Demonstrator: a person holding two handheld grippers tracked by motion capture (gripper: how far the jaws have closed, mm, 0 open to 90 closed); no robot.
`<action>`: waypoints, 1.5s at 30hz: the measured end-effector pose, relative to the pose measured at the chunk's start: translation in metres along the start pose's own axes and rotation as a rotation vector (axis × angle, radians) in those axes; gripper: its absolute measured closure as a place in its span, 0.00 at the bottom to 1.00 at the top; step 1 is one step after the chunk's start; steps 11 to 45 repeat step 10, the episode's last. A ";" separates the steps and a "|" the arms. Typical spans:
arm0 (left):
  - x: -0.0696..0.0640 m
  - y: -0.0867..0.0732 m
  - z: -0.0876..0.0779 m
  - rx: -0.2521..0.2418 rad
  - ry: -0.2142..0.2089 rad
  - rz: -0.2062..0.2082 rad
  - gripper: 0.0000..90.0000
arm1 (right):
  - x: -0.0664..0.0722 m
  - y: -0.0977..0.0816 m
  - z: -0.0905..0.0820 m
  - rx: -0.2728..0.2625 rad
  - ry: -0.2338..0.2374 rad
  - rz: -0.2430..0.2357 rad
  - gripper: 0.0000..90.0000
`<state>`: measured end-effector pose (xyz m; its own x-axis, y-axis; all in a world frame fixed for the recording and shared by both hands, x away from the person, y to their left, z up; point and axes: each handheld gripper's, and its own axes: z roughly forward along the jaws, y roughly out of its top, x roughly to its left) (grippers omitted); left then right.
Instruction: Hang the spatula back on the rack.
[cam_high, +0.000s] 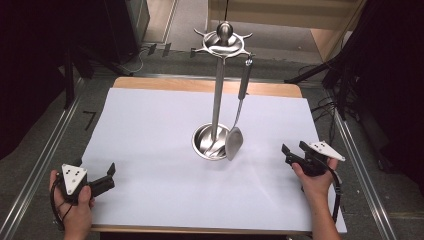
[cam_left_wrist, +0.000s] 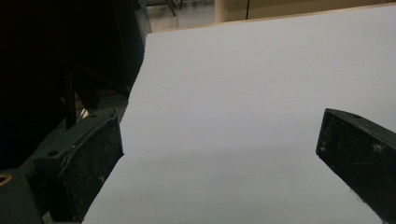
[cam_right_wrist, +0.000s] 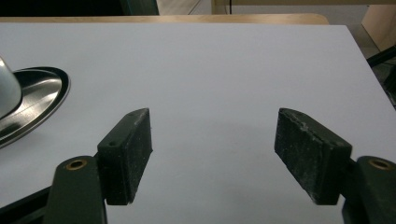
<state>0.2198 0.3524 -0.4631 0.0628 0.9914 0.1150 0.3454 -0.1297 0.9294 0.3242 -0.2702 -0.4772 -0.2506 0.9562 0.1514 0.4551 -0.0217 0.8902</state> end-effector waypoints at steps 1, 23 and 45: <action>0.000 0.000 0.000 0.001 -0.001 0.000 0.01 | -0.001 0.000 -0.001 -0.001 -0.002 0.004 0.31; 0.000 0.000 0.000 0.002 -0.001 0.000 0.01 | -0.003 -0.001 0.001 0.011 -0.005 0.031 0.31; 0.000 0.000 0.000 0.002 -0.001 0.000 0.01 | -0.003 -0.001 0.001 0.011 -0.005 0.031 0.31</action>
